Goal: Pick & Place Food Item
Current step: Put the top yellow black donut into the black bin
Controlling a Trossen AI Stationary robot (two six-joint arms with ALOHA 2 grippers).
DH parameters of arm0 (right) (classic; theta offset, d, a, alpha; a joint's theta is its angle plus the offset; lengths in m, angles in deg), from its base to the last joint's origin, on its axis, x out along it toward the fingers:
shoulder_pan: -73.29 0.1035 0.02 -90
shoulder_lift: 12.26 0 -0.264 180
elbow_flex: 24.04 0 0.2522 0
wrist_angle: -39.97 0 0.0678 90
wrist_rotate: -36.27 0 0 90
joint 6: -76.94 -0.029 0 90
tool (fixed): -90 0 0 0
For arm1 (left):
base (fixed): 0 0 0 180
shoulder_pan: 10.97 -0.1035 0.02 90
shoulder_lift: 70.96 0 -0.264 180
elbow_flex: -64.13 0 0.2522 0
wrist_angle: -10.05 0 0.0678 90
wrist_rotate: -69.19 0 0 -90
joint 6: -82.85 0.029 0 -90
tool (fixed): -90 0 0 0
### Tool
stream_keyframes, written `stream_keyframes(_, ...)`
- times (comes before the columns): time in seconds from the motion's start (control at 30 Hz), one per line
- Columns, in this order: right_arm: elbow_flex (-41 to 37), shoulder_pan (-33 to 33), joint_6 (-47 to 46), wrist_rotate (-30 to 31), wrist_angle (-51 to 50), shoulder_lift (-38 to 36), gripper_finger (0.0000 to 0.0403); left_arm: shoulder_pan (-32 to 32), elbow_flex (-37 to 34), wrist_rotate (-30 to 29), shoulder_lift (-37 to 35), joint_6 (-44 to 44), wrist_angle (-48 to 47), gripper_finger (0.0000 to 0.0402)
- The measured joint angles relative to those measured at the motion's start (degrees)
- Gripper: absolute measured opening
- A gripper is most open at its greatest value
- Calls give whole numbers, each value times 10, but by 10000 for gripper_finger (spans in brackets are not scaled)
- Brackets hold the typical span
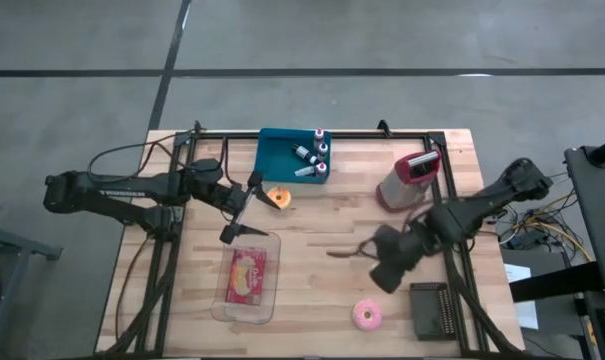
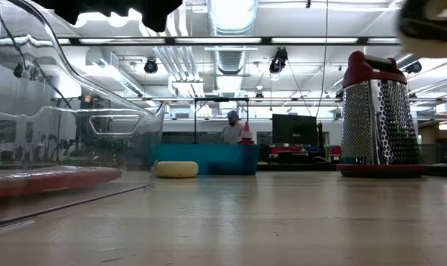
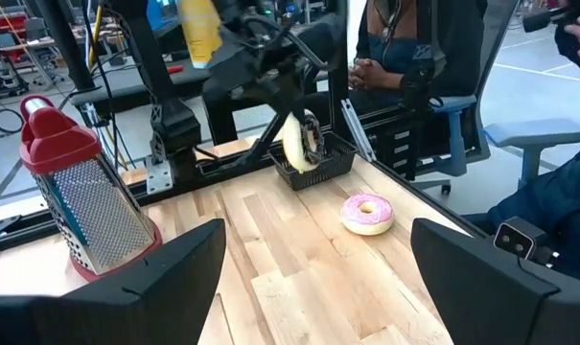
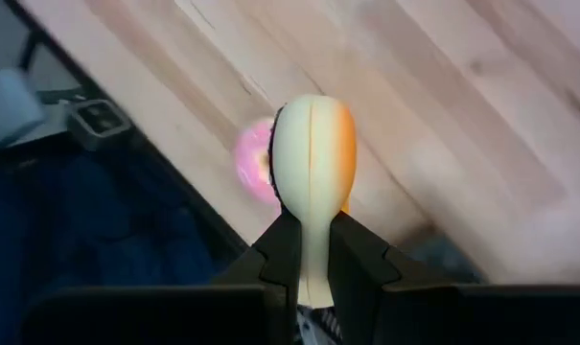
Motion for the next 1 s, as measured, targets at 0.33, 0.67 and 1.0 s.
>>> stream_keyframes(0.33,-4,114,-232,53,-142,0,38,0,0,0,0,0,0,339)
stream_keyframes(0.67,-5,199,-371,82,-126,21,38,0,0,0,0,0,0,339)
stream_keyframes(1.0,-5,205,-382,48,-98,79,38,0,0,0,0,0,0,339)
